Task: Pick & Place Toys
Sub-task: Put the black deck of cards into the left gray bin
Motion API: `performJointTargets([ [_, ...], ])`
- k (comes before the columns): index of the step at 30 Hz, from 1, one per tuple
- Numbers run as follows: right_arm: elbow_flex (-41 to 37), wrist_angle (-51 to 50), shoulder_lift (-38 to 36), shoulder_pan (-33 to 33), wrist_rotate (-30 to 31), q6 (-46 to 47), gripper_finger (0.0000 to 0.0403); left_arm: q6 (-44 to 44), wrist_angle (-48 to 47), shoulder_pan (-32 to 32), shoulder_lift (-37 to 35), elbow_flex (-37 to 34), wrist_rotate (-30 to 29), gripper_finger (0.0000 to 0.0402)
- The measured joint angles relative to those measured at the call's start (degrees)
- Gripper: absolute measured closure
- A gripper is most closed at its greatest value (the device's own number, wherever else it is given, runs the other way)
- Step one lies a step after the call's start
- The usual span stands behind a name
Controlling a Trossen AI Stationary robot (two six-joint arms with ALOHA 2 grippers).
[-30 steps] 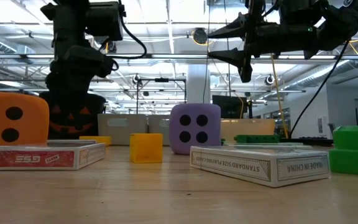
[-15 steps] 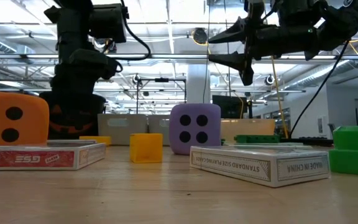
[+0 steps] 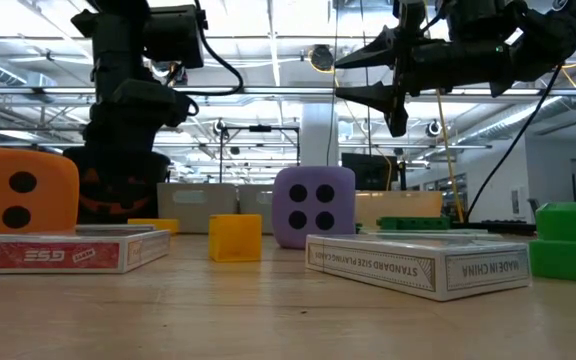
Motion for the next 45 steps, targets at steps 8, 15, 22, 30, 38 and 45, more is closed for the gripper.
performJointTargets([
  [8, 0.0, 0.0, 0.0, 0.0, 0.0, 0.0, 0.0216, -0.6, 2.3, -0.2, 0.1, -0.1, 1.9, 0.0002],
  [15, 0.0, 0.0, 0.0, 0.0, 0.0, 0.0, 0.0216, -2.3, 3.0, -0.2, 1.6, -5.0, 3.7, 0.0002],
  [22, 0.0, -0.3, 0.0, 0.0, 0.0, 0.3, 0.0216, -4.2, 4.4, -0.4, 1.5, -6.6, 2.6, 0.0002],
  [30, 0.0, -0.4, 0.0, 0.0, 0.0, 0.4, 0.0216, -2.9, 8.5, -2.5, 1.8, -6.6, 0.3, 0.0002],
  [38, 0.0, -0.4, 0.0, 0.0, 0.0, 0.4, 0.0216, -2.1, 8.7, -2.9, 5.8, -6.4, -0.4, 0.0002],
  [45, 0.0, -0.4, 0.0, 0.0, 0.0, 0.4, 0.0216, -5.3, 8.6, -2.9, 6.8, -6.6, -3.1, 0.0002],
])
